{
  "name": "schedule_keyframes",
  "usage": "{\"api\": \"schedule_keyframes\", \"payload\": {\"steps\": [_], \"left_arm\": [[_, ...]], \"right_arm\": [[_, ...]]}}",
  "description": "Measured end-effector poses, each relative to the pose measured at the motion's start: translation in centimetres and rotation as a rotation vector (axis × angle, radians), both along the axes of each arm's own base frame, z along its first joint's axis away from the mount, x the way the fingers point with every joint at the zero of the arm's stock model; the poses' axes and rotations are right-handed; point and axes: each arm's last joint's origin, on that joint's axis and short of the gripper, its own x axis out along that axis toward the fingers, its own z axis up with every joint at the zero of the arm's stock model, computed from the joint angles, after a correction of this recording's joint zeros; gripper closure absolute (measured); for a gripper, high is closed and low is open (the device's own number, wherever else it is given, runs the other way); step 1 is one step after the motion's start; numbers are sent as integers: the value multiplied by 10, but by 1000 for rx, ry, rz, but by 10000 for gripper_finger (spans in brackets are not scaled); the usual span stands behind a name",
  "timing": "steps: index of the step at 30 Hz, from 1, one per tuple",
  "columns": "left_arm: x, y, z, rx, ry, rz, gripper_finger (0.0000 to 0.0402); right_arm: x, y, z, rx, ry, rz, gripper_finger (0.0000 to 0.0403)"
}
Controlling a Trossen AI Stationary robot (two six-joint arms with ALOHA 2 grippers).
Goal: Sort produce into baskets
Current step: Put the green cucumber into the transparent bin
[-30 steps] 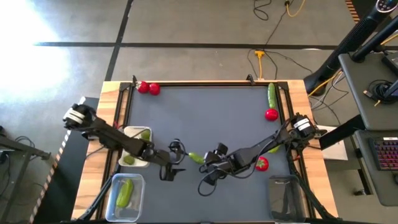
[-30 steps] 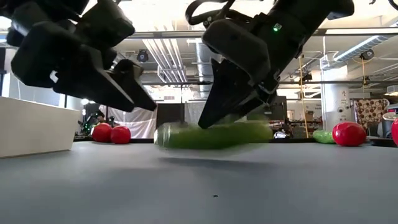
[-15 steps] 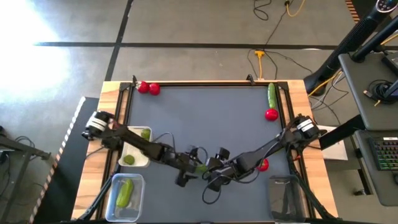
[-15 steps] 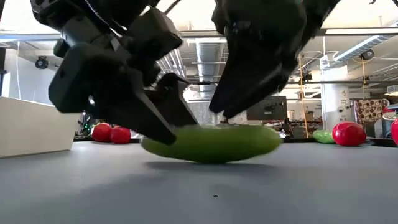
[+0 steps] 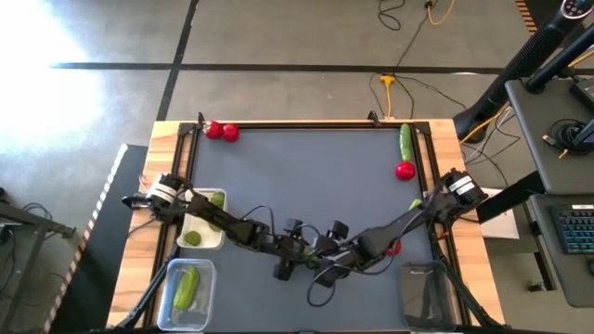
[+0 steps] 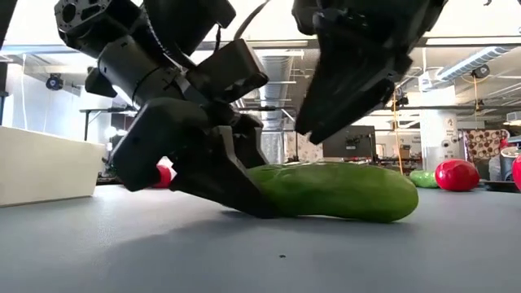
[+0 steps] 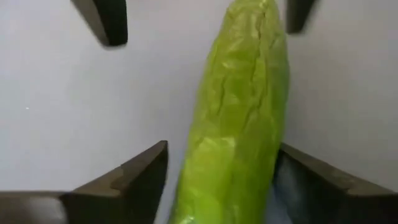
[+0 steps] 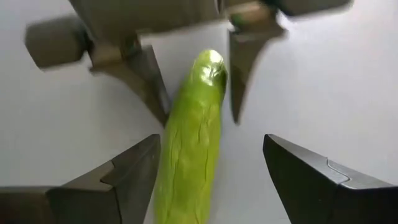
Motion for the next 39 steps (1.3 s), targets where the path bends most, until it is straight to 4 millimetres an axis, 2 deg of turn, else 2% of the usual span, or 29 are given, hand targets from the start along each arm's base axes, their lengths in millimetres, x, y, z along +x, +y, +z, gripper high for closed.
{"api": "schedule_keyframes", "payload": {"steps": [5, 7, 11, 16, 21, 25, 30, 33, 39], "left_arm": [[-10, 1, 7, 5, 4, 25, 260], [-17, 1, 14, 39, 25, 6, 286], [-37, -2, 41, 125, 87, -29, 286], [-76, -20, 92, 100, 93, -117, 286], [-130, -37, 136, -153, 196, -326, 265], [-174, -43, 158, -384, 396, -367, 259], [-209, -48, 173, -553, 537, -269, 276], [-220, -49, 171, -600, 661, -116, 277], [-239, -39, 156, -593, 1116, 239, 277]], "right_arm": [[-6, -1, 3, -2, 62, -43, 135], [-7, -2, 6, 0, 79, -64, 138], [-7, -1, 10, 4, 89, -82, 144], [-8, 2, 11, 5, 80, -90, 149], [-13, 12, 10, 17, 60, -114, 152], [-20, 24, 10, 35, 52, -105, 149], [-27, 37, 11, -15, 21, -84, 152], [-29, 39, 11, -44, 4, -82, 154], [-29, 38, 11, -58, 2, -80, 152]]}}
